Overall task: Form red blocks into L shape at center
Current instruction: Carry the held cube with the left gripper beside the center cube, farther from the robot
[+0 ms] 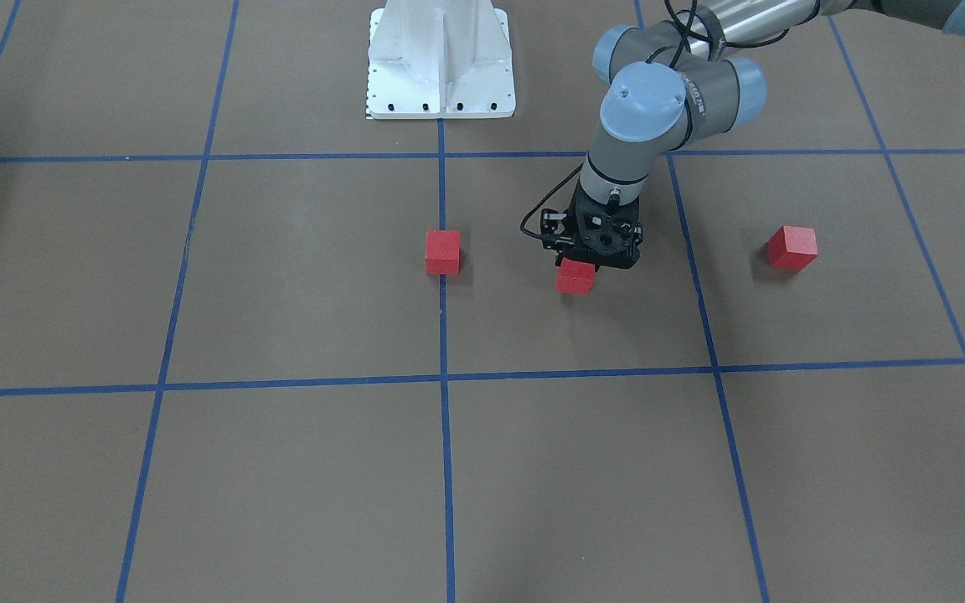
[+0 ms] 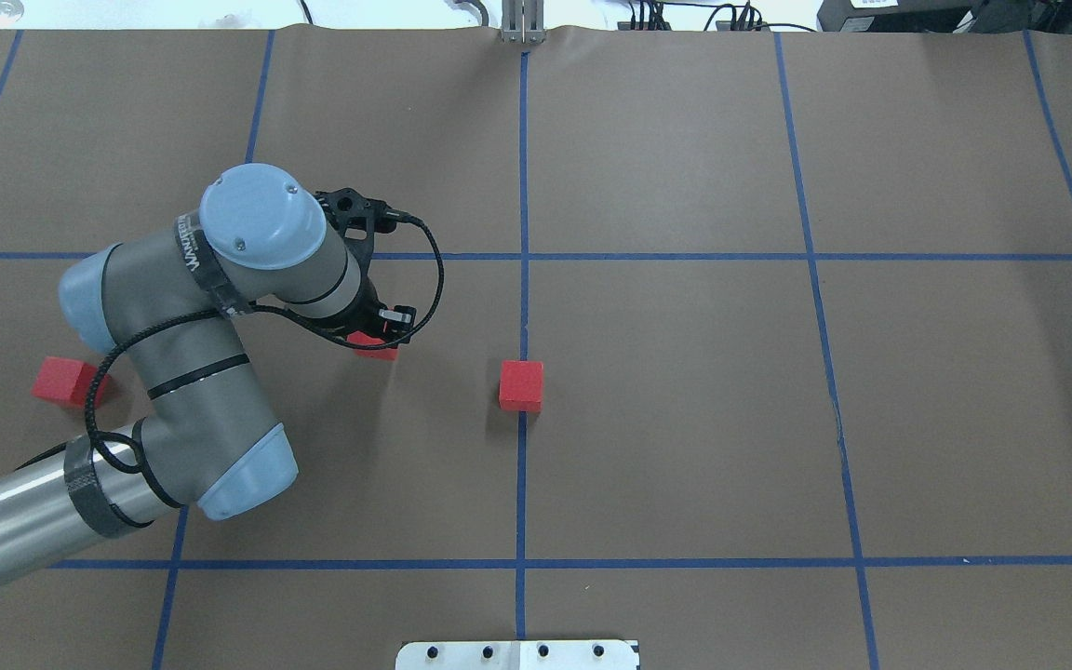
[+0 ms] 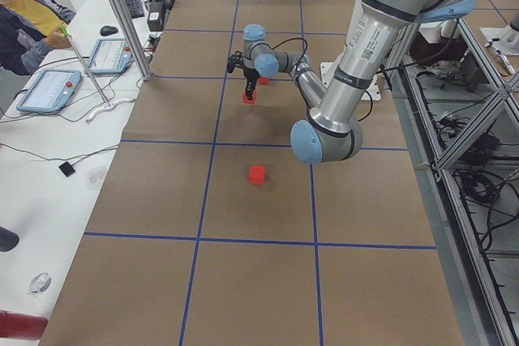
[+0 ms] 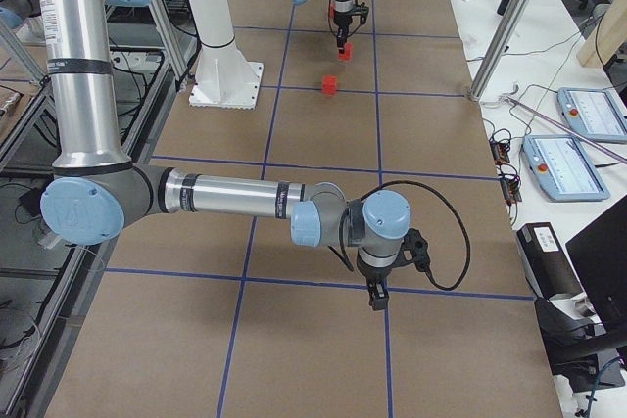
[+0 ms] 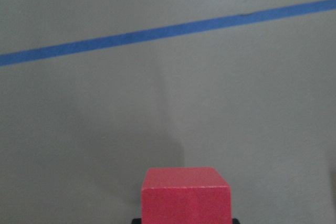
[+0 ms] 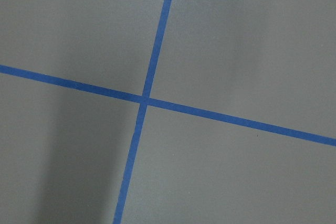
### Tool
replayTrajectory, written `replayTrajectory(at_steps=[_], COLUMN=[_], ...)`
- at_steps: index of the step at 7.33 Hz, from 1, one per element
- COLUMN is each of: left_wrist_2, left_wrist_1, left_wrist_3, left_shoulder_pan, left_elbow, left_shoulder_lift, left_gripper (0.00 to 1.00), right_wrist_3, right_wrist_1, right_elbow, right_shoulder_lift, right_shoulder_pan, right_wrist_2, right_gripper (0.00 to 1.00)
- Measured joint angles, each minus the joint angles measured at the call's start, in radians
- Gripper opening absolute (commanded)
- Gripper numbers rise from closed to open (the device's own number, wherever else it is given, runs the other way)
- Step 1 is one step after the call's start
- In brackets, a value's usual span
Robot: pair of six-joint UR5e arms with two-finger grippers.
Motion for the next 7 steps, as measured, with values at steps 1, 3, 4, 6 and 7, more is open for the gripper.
replayTrajectory(at_steps=[1, 3, 4, 6, 7], left_wrist_2=[0.000, 0.001, 0.002, 0.002, 0.003], left_wrist_1=[0.026, 0.030, 0.019, -0.033, -0.045], left_wrist_3=[-0.015, -0.051, -0.072, -0.135, -0.146], left_shoulder_pan=[-0.001, -0.001, 0.001, 0.020, 0.035], left_elbow=[0.066, 0.248, 0.315, 0.400, 0.417], left_shoulder_lift=[-0.083, -0.254, -0.311, -0.367, -0.375], left_gripper=[0.00, 0.00, 0.00, 0.00, 0.00], right_wrist_3=[-0.001, 0.004, 0.005, 0.006, 0.006], right_wrist_1=[0.000, -0.001, -0.001, -0.003, -0.003], right_elbow=[0.000, 0.002, 0.005, 0.005, 0.005], right_shoulder_lift=[-0.005, -0.014, -0.017, -0.019, -0.019], right_shoulder_pan=[0.000, 0.000, 0.000, 0.000, 0.000], right_wrist_2=[0.000, 0.002, 0.001, 0.000, 0.000], right_gripper=[1.00, 1.00, 1.00, 1.00, 1.00])
